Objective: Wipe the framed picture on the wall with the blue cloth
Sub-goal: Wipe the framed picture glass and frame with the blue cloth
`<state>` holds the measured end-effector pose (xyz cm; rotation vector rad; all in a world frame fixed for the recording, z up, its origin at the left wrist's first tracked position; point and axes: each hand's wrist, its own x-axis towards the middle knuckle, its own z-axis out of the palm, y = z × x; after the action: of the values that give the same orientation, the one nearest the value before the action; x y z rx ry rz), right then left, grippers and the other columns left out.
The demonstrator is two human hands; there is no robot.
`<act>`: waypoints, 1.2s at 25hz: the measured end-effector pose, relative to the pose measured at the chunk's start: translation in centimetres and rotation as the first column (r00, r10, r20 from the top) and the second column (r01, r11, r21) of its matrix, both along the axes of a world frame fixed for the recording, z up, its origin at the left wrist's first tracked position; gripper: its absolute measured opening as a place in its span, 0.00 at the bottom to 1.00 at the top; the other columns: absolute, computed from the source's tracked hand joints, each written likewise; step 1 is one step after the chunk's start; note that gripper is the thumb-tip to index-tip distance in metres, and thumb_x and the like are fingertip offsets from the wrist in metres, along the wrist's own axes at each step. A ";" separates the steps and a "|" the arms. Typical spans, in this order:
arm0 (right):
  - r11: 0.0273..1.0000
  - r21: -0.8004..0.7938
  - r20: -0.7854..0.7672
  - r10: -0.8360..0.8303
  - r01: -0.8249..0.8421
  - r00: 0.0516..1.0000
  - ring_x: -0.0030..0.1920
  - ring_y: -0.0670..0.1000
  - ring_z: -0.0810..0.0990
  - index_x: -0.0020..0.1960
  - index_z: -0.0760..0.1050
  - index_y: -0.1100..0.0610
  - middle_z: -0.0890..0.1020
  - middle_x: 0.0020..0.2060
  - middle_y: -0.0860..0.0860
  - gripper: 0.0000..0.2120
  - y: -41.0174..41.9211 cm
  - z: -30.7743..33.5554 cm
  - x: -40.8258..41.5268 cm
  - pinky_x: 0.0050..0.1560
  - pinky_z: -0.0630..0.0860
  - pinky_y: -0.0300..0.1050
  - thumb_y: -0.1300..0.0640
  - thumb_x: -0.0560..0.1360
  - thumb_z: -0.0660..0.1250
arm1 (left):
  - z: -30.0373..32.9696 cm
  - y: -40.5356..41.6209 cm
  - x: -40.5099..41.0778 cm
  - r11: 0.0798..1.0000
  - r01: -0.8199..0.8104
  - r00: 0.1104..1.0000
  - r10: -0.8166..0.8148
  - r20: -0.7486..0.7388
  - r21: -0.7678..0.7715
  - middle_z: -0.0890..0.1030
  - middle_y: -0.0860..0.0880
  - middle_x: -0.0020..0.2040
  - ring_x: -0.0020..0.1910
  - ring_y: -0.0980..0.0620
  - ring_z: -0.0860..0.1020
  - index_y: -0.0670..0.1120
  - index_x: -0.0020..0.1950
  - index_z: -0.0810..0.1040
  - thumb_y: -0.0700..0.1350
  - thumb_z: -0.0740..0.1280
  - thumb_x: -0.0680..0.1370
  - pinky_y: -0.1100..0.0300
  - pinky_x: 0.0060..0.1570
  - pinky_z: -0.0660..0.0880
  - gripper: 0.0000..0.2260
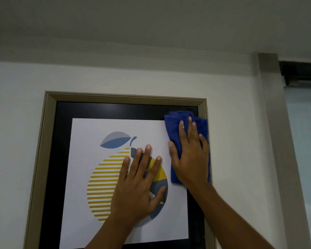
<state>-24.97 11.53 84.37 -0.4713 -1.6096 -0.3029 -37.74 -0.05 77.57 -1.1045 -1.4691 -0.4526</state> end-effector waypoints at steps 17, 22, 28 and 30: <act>0.995 0.044 0.043 0.086 -0.088 0.995 0.77 0.54 0.60 0.77 0.62 0.53 0.63 0.78 0.53 0.30 -0.7 5.0 0.9 0.73 0.62 0.57 0.40 0.80 0.53 | 0.0 -0.1 0.0 1.000 0.005 1.000 -0.005 -0.005 -0.006 0.55 0.43 0.83 0.82 0.41 0.52 0.51 0.82 0.58 0.65 0.53 0.81 0.40 0.78 0.50 0.32; 0.997 0.029 -0.023 0.072 -0.071 0.997 0.73 0.61 0.67 0.77 0.60 0.56 0.65 0.76 0.58 0.30 -0.5 -3.9 0.5 0.70 0.68 0.59 0.41 0.80 0.56 | -0.4 -0.2 -0.1 1.000 0.012 1.000 -0.012 -0.029 0.002 0.55 0.43 0.83 0.82 0.41 0.53 0.51 0.82 0.57 0.65 0.54 0.81 0.40 0.78 0.50 0.33; 0.926 -0.325 0.135 -0.155 0.192 0.979 0.63 0.53 0.80 0.63 0.78 0.63 0.80 0.61 0.62 0.35 -2.5 -17.9 0.3 0.77 0.54 0.40 0.40 0.84 0.41 | -0.5 -0.1 -0.3 1.000 0.021 0.999 -0.021 -0.043 0.009 0.51 0.43 0.84 0.83 0.41 0.49 0.49 0.83 0.56 0.65 0.55 0.81 0.42 0.80 0.45 0.34; 0.991 -0.113 0.113 -0.060 0.073 0.992 0.78 0.54 0.57 0.78 0.57 0.57 0.64 0.76 0.58 0.33 -2.2 -17.7 1.5 0.79 0.50 0.48 0.38 0.82 0.44 | -0.6 -0.3 -0.1 1.000 0.022 0.999 -0.021 -0.051 0.020 0.51 0.42 0.84 0.83 0.41 0.49 0.48 0.83 0.56 0.64 0.56 0.80 0.42 0.80 0.44 0.35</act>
<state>-23.43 9.36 66.65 -0.6075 -1.7269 -0.2899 -37.83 -0.33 77.02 -1.1087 -1.4070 -0.4507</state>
